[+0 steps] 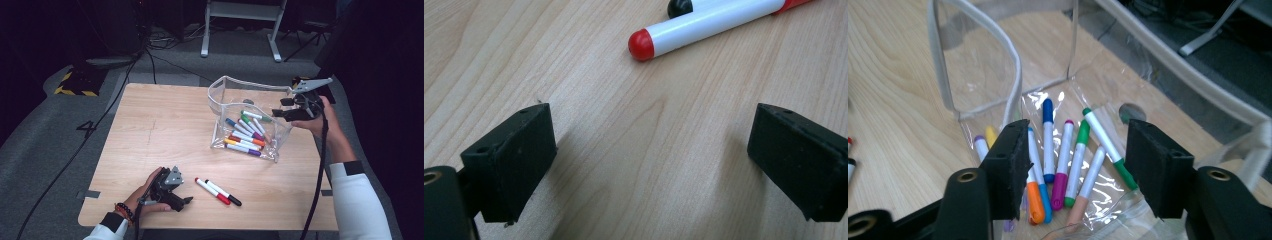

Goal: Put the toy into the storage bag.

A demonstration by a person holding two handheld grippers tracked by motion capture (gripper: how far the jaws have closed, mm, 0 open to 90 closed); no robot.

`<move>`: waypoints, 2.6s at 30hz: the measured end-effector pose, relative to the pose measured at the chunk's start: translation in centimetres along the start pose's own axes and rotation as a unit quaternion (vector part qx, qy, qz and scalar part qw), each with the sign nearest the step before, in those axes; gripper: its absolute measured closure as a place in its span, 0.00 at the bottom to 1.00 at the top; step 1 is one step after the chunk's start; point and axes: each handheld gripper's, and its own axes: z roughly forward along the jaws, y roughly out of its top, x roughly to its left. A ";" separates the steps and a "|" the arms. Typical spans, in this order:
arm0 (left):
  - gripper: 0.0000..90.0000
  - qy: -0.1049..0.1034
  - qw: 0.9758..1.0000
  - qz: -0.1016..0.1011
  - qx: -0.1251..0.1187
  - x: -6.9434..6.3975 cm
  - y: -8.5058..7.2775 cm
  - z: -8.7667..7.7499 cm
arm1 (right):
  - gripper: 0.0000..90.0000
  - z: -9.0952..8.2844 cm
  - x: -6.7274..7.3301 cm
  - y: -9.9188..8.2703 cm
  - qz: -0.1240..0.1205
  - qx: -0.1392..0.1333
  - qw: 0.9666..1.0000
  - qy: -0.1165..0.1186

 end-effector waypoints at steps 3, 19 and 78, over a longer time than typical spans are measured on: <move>0.06 0.000 1.000 0.000 0.000 0.0 0.0 0.0 | 0.42 -1.5 0.3 -0.5 0.001 -0.028 1.000 -0.001; 0.06 0.001 1.000 -0.001 0.000 0.0 0.0 0.0 | 0.38 -4.8 6.1 -4.0 -0.037 -0.074 0.997 0.008; 0.06 0.002 1.000 -0.001 0.000 0.0 0.0 0.0 | 0.53 10.6 18.0 -13.3 -0.060 0.050 0.985 0.154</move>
